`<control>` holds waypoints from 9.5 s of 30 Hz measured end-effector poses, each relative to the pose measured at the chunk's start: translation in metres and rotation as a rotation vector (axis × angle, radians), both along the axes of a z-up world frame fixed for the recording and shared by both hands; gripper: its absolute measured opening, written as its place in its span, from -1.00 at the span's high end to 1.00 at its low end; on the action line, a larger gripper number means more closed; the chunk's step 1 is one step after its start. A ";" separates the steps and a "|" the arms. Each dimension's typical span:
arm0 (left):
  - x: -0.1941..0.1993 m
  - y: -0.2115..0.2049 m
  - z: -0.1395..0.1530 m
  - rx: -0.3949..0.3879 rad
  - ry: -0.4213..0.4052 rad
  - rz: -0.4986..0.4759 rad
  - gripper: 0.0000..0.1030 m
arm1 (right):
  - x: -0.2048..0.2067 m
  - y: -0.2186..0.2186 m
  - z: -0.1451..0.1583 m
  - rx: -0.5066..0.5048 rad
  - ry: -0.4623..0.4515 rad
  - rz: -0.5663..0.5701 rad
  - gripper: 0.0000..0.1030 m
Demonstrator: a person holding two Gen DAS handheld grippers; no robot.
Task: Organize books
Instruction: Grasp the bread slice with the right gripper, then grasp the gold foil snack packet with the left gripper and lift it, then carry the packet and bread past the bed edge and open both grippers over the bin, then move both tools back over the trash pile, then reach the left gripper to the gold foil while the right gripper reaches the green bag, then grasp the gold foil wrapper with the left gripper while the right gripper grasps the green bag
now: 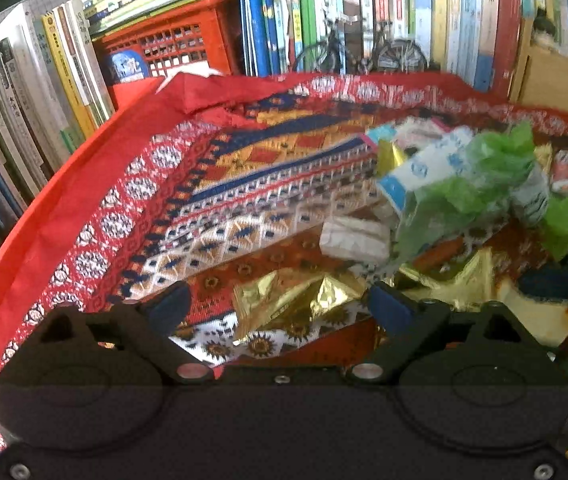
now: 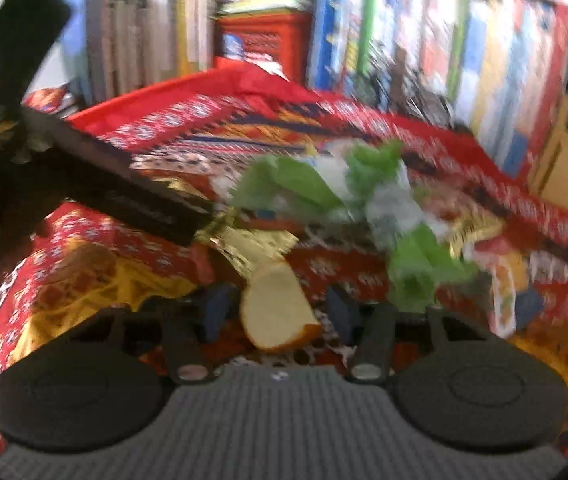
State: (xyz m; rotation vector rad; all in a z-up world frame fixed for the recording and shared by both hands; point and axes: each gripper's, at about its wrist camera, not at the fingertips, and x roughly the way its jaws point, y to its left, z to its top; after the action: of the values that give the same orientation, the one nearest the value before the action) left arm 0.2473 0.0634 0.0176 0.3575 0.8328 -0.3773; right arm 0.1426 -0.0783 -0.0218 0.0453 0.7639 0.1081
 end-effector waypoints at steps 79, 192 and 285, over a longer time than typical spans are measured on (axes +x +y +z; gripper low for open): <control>-0.118 0.042 0.016 -0.210 0.008 -0.032 0.36 | -0.174 0.064 0.068 0.011 -0.034 -0.212 0.23; -0.275 0.317 0.060 -0.307 -0.058 0.026 -0.99 | -0.244 0.245 0.082 -0.067 -0.086 -0.175 -1.00; -0.196 0.106 0.058 -0.269 -0.088 -0.226 -0.05 | -0.147 0.047 0.075 0.050 -0.059 -0.120 0.00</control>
State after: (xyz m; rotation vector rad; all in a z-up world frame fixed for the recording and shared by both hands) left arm 0.0511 0.1696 0.0752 0.2155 0.6467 -0.6725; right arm -0.0042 -0.0312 0.0536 0.1345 0.6975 0.0138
